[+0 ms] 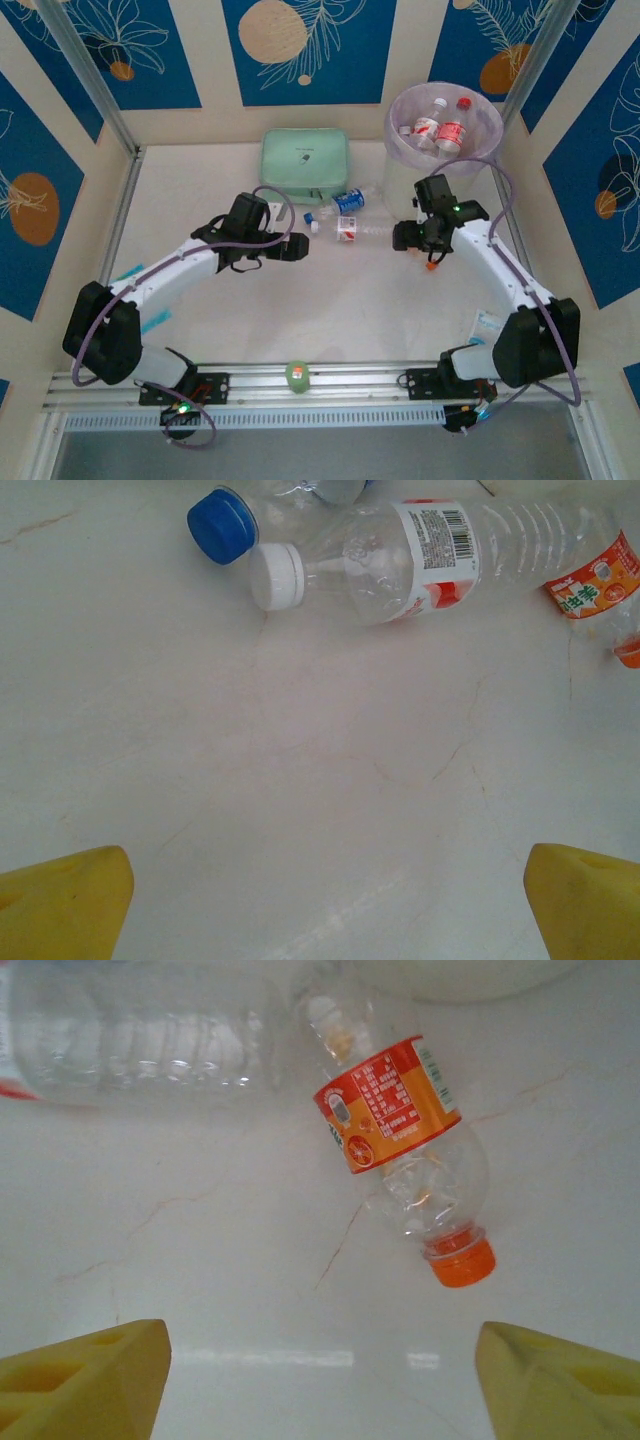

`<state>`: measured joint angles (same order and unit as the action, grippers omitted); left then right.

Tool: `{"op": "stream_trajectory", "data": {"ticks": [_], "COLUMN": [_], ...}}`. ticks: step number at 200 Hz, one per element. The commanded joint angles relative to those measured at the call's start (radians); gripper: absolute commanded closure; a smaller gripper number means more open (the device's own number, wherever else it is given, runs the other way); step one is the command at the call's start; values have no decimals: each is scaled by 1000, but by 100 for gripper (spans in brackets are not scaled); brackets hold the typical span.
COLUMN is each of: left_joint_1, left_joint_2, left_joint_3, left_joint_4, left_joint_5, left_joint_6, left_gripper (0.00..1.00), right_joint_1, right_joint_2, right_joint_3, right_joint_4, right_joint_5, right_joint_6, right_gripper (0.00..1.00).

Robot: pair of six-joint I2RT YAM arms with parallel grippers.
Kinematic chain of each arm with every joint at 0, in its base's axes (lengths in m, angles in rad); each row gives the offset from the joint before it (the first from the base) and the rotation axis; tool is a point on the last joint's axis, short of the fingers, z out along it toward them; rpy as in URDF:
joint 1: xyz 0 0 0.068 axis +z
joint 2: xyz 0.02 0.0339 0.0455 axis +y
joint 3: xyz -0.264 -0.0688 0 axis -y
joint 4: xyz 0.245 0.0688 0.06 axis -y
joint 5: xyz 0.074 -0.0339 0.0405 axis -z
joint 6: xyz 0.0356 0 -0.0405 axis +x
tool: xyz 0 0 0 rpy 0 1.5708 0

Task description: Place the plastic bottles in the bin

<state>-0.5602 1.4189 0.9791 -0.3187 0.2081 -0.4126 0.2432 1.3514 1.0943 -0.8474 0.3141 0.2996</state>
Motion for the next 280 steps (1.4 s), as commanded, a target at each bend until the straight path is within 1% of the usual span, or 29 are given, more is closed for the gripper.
{"op": "stream_trajectory", "data": {"ticks": [1,17,27,61,99,115,126,154,177,190,201,216,242,280], "left_joint_1": [5,4,4,5,4,4,6,5,4,4,3,5,4,4], "left_joint_2": [-19,-29,-35,-50,-61,-64,-66,-66,-62,-65,-69,-78,-92,-86], "left_joint_3": [26,24,24,10,19,15,11,10,12,7,3,2,3,4], "left_joint_4": [0,0,-5,-5,1,5,6,5,14,16,12,4,-6,-6], "left_joint_5": [-7,-7,-7,-10,-14,-16,-18,-17,0,1,-7,-23,-40,-46], "left_joint_6": [7,6,7,5,2,-2,-6,-14,-24,-27,-28,-25,-18,-14], "left_gripper": [0,0,0,0,0,0,0,0,0,0,0,0,0,0], "right_joint_1": [6,4,-6,-47,-51,-53,-53,-53,-60,-59,-51,-25,21,61], "right_joint_2": [31,70,93,167,226,253,283,308,306,322,337,341,310,227], "right_joint_3": [-43,-65,-77,-117,-123,-134,-120,-99,-106,-103,-97,-97,-97,-68], "right_joint_4": [144,182,203,284,318,353,343,333,345,337,321,306,269,159], "right_joint_5": [-3,73,99,71,136,140,164,154,114,96,108,123,128,133], "right_joint_6": [61,60,54,68,58,46,40,36,18,6,6,8,28,54], "right_gripper": [15,12,10,7,6,6,6,13,20,21,22,29,40,48]}}
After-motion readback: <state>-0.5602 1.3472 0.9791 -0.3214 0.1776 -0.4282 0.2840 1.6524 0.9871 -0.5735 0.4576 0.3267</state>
